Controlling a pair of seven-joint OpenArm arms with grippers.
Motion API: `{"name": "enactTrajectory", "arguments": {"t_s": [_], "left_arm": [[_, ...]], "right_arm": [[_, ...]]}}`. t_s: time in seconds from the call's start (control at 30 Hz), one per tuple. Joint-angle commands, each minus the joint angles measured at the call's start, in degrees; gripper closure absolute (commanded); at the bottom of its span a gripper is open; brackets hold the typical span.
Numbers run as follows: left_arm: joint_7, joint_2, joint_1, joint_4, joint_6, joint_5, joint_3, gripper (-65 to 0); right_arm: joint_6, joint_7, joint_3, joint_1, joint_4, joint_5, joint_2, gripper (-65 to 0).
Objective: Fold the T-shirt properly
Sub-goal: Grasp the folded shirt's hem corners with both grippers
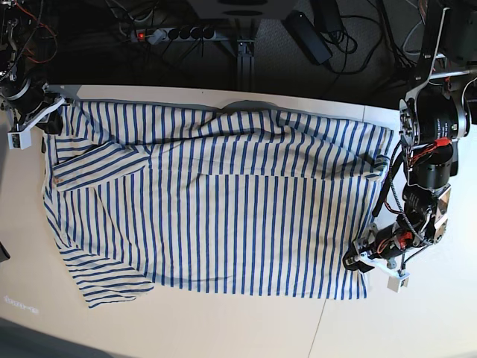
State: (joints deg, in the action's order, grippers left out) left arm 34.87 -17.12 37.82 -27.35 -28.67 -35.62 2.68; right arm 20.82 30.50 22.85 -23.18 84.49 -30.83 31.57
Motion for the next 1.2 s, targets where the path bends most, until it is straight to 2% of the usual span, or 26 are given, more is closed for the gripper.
{"name": "enactTrajectory", "arguments": {"t_s": [0.0,0.07,0.2,0.23,0.5,0.77,0.9,1.07,1.17], "left_arm": [[-0.85,-0.59,2.01,-0.55,1.18,0.57,0.11,-28.0],[-1.03,-0.50,2.01,-0.55,1.14,0.87,0.11,-25.3],[-3.45,-0.55,1.99,-0.55,1.11,1.92,0.11,-2.8],[-4.09,-0.55,2.01,-0.55,1.11,2.21,0.11,0.0],[-4.20,-0.66,1.99,-0.55,1.03,2.49,0.11,0.0],[-1.81,-0.63,1.99,-0.55,1.03,3.72,0.11,0.0],[-1.14,-0.57,1.79,-0.55,1.01,3.80,-0.35,0.0],[-0.07,0.52,1.70,-0.55,1.03,5.70,-4.46,0.0],[-0.46,0.96,1.70,-0.55,1.05,5.66,-8.11,0.0]], "right_arm": [[3.21,1.68,0.44,-0.33,0.20,1.27,0.94,0.0],[3.21,1.68,0.44,-0.33,0.20,1.27,0.94,0.0],[3.19,1.60,0.44,-0.31,0.20,1.25,0.94,0.0],[3.19,1.49,0.44,-0.31,0.20,1.25,0.94,0.0],[3.19,1.70,1.36,-0.33,5.73,-3.28,0.94,0.0],[3.19,2.62,7.28,0.72,15.54,-4.98,1.01,0.0],[3.21,2.49,7.65,5.44,13.79,-3.89,2.19,0.0],[3.21,2.49,7.06,15.76,5.20,-3.69,4.74,-0.4],[3.21,2.29,5.18,23.28,-3.08,-3.61,6.08,-17.2]]}}
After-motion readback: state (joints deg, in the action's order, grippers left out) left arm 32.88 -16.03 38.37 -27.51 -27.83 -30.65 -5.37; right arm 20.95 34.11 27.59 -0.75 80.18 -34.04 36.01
